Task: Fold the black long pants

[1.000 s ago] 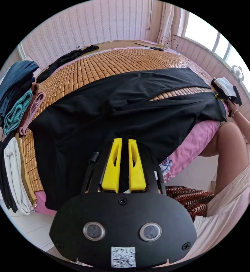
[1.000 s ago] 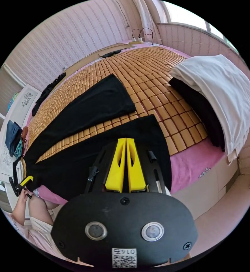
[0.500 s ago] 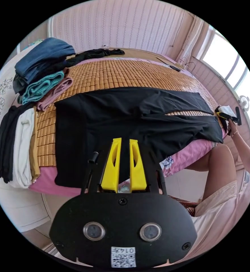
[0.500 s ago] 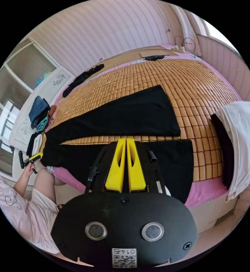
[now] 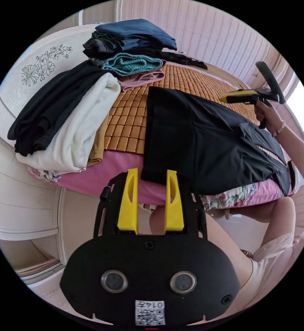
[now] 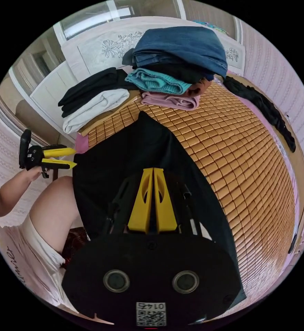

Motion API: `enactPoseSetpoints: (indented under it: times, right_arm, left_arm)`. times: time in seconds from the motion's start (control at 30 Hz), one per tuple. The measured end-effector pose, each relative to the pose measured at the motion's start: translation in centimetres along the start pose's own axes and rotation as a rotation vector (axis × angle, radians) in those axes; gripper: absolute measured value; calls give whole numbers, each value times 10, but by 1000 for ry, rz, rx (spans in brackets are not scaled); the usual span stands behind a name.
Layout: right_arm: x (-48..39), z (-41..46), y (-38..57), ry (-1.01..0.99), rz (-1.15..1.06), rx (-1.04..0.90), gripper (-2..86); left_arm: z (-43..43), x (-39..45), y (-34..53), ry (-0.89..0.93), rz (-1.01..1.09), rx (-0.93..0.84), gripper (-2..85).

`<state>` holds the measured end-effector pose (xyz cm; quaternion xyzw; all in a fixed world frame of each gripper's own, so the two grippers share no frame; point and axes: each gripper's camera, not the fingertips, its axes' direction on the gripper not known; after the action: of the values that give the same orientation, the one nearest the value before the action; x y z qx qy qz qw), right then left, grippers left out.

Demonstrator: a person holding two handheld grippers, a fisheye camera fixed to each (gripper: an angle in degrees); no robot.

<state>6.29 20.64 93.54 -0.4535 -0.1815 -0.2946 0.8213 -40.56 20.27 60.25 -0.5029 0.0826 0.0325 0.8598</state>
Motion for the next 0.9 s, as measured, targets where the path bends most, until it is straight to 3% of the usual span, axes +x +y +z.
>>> enactPoseSetpoints:
  times: [0.1,0.23,0.37,0.5,0.67,0.8,0.9]
  right_arm:
    - [-6,53,-37,-48,-27,-151,2]
    - [1,58,-53,-57,-50,-150,-7]
    - [2,63,-64,-49,-43,-134,-8]
    - [5,52,-51,-99,16,-94,-5]
    - [16,-29,75,-160,136,139,-2]
    - [12,-116,279,-279,325,487,1]
    - [-26,-170,417,-241,462,671,6]
  left_arm:
    - [17,-1,3,43,-3,-21,89]
    - [12,-6,12,30,20,48,5]
    - [-12,-30,16,-24,-27,171,-7]
    - [11,-57,15,-61,-76,90,-1]
    - [-20,-58,42,-68,-107,172,31]
    - [-54,-44,84,12,-59,209,28]
    - [-89,-20,111,78,33,306,0]
